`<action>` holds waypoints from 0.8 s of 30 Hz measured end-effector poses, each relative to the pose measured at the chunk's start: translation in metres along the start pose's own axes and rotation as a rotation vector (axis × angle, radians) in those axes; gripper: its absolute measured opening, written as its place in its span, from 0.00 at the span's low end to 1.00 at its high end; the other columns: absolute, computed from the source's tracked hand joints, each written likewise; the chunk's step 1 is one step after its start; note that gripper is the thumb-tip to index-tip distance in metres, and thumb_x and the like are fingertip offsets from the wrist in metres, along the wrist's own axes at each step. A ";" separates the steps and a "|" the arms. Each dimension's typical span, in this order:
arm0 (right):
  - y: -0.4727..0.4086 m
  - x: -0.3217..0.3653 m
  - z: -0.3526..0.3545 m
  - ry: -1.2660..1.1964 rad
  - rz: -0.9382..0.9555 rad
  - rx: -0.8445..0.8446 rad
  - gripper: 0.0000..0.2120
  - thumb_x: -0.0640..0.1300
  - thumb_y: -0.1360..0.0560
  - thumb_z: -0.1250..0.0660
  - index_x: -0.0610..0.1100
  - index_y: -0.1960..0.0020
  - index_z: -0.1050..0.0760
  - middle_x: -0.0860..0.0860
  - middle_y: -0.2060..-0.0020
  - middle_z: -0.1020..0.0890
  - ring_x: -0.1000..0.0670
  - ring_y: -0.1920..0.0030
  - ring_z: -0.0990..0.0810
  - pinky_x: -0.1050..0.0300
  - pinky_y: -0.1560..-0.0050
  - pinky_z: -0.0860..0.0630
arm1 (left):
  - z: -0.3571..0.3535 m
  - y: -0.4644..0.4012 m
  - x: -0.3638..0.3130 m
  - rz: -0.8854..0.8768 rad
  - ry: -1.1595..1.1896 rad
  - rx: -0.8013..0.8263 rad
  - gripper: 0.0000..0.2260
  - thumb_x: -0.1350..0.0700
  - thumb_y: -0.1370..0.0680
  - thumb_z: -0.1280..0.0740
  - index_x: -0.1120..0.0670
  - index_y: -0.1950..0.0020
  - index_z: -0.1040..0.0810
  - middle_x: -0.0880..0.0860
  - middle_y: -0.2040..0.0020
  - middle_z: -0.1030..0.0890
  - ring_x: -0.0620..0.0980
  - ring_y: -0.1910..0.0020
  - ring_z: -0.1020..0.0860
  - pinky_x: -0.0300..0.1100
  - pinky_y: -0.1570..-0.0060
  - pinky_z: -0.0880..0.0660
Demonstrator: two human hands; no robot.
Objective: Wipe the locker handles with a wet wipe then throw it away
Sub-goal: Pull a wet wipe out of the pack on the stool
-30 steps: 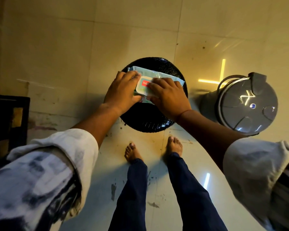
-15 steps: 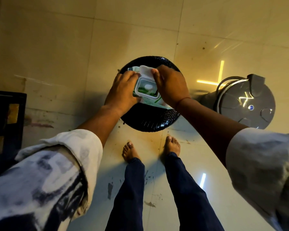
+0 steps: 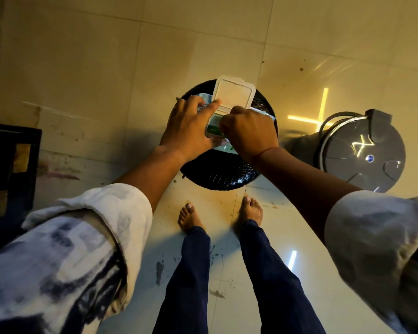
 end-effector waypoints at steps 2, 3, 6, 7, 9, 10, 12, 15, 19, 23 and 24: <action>-0.001 0.002 0.002 0.059 0.032 0.033 0.09 0.47 0.22 0.32 0.42 0.47 0.20 0.45 0.51 0.20 0.43 0.57 0.19 0.54 0.66 0.34 | -0.001 0.000 0.000 0.002 0.000 0.002 0.43 0.37 0.28 0.24 0.47 0.18 0.38 0.56 0.28 0.34 0.57 0.31 0.36 0.52 0.33 0.29; -0.002 0.003 0.003 0.073 0.048 0.047 0.09 0.46 0.23 0.31 0.41 0.46 0.21 0.44 0.50 0.20 0.42 0.56 0.19 0.54 0.66 0.34 | -0.002 0.001 0.000 0.003 0.004 0.001 0.43 0.38 0.28 0.24 0.47 0.18 0.38 0.56 0.28 0.34 0.57 0.31 0.36 0.52 0.33 0.29; -0.003 0.007 0.004 0.102 0.087 0.092 0.11 0.45 0.21 0.33 0.39 0.43 0.23 0.43 0.48 0.22 0.41 0.56 0.19 0.52 0.66 0.33 | -0.004 0.003 0.001 0.010 0.024 -0.011 0.42 0.41 0.27 0.23 0.47 0.18 0.38 0.56 0.28 0.34 0.58 0.31 0.35 0.52 0.34 0.28; -0.004 0.007 0.003 0.107 0.094 0.103 0.12 0.44 0.21 0.34 0.39 0.41 0.25 0.42 0.47 0.23 0.41 0.56 0.19 0.52 0.66 0.33 | -0.005 0.003 0.002 0.011 0.030 -0.014 0.41 0.42 0.27 0.23 0.46 0.18 0.38 0.56 0.29 0.34 0.58 0.31 0.35 0.53 0.34 0.28; -0.007 0.008 0.001 0.105 0.102 0.118 0.16 0.46 0.20 0.36 0.39 0.36 0.28 0.42 0.45 0.24 0.41 0.54 0.20 0.52 0.65 0.33 | -0.005 0.003 0.002 0.014 0.049 -0.014 0.42 0.43 0.28 0.22 0.46 0.19 0.37 0.56 0.29 0.34 0.58 0.31 0.35 0.53 0.34 0.27; -0.008 0.009 0.000 0.101 0.107 0.126 0.18 0.47 0.19 0.36 0.38 0.33 0.30 0.42 0.44 0.25 0.42 0.54 0.20 0.52 0.65 0.33 | -0.004 0.003 0.003 0.015 0.064 -0.012 0.42 0.43 0.28 0.22 0.46 0.19 0.37 0.56 0.29 0.35 0.58 0.30 0.35 0.53 0.34 0.28; -0.011 0.008 -0.001 0.085 0.112 0.131 0.22 0.49 0.19 0.37 0.38 0.30 0.33 0.42 0.43 0.26 0.42 0.55 0.20 0.53 0.65 0.33 | -0.003 0.003 0.004 0.011 0.083 -0.007 0.42 0.43 0.29 0.21 0.47 0.19 0.36 0.56 0.29 0.34 0.58 0.30 0.35 0.53 0.33 0.28; -0.011 0.005 0.001 0.019 0.075 0.126 0.23 0.51 0.19 0.37 0.37 0.31 0.33 0.42 0.43 0.26 0.43 0.57 0.22 0.52 0.65 0.34 | 0.000 0.002 0.005 0.004 0.090 0.000 0.42 0.43 0.29 0.21 0.47 0.19 0.36 0.56 0.29 0.34 0.58 0.30 0.35 0.52 0.33 0.28; -0.006 0.001 0.009 -0.184 0.013 0.096 0.22 0.54 0.21 0.45 0.36 0.40 0.29 0.42 0.48 0.28 0.47 0.64 0.32 0.52 0.66 0.36 | -0.001 0.000 0.006 0.010 0.090 0.009 0.43 0.42 0.29 0.22 0.46 0.18 0.37 0.55 0.30 0.35 0.56 0.31 0.35 0.48 0.34 0.30; 0.004 -0.007 0.012 -0.324 -0.034 -0.034 0.17 0.51 0.21 0.46 0.38 0.46 0.29 0.46 0.54 0.29 0.49 0.65 0.31 0.49 0.66 0.28 | -0.001 -0.001 0.006 0.018 0.097 0.010 0.43 0.40 0.29 0.22 0.46 0.19 0.37 0.54 0.31 0.34 0.55 0.32 0.35 0.46 0.36 0.30; 0.005 -0.008 0.010 -0.343 -0.037 -0.020 0.15 0.50 0.20 0.43 0.38 0.44 0.29 0.46 0.52 0.28 0.49 0.62 0.29 0.51 0.64 0.27 | -0.001 -0.002 0.006 0.018 0.095 0.014 0.43 0.40 0.29 0.22 0.46 0.19 0.37 0.54 0.31 0.35 0.55 0.32 0.35 0.46 0.35 0.30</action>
Point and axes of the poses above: each hand's wrist, its own y-axis away from the middle knuckle, its own z-axis out of the back of the hand, x = y × z, the point moved 2 cm from there along -y, towards the middle knuckle
